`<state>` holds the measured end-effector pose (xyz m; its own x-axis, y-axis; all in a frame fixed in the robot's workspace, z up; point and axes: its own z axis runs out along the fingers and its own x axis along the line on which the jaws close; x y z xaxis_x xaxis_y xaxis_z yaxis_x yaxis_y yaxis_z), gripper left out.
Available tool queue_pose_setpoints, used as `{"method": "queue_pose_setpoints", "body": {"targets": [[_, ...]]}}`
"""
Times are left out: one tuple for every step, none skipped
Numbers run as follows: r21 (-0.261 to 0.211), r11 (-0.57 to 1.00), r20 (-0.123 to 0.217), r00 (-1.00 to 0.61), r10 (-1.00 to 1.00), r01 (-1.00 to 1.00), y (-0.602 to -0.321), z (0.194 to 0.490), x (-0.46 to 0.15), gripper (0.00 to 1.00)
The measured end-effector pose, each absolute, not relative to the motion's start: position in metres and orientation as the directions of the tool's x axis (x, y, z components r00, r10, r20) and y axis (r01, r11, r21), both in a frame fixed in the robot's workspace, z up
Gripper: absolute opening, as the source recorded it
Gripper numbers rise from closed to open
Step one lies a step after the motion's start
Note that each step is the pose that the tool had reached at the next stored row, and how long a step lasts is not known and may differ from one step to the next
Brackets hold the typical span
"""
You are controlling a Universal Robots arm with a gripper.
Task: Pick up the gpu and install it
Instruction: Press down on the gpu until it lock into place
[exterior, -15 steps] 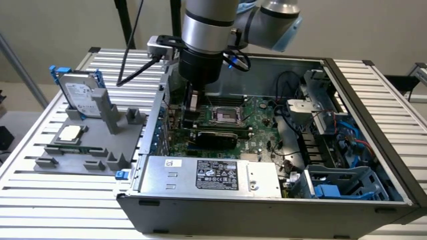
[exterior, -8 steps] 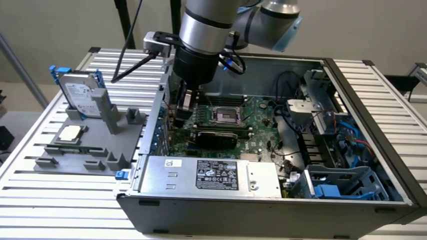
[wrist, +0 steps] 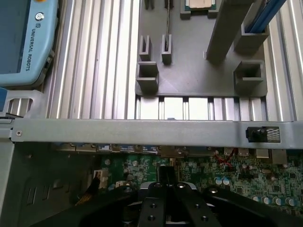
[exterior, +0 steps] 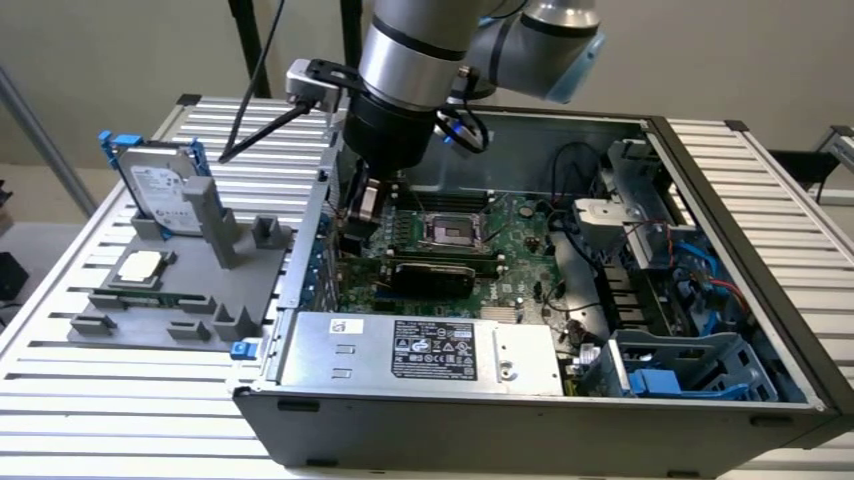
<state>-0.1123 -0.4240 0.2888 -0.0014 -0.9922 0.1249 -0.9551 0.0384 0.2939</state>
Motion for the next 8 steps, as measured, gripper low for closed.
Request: {"method": "queue_pose_setpoints", "body": {"targets": [[0.301,0.041,0.125,-0.004,-0.992,-0.953,-0.424,0.2888,-0.1125,0.11],[0.309,0.044,0.125,-0.006,-0.992,-0.95,-0.424,0.2888,-0.1126,0.11],[0.316,0.047,0.125,-0.008,-0.992,-0.948,-0.424,0.2888,-0.1127,0.11],[0.319,0.05,0.125,-0.011,-0.992,-0.946,-0.4241,0.2888,-0.1127,0.11],[0.322,0.054,0.125,-0.014,-0.992,-0.945,-0.424,0.2888,-0.1127,0.11],[0.323,0.058,0.125,-0.018,-0.992,-0.945,-0.424,0.2888,-0.1127,0.11],[0.324,0.062,0.125,-0.022,-0.992,-0.944,-0.424,0.2888,-0.1128,0.11],[0.324,0.065,0.125,-0.026,-0.992,-0.944,-0.424,0.2888,-0.1128,0.11]]}}
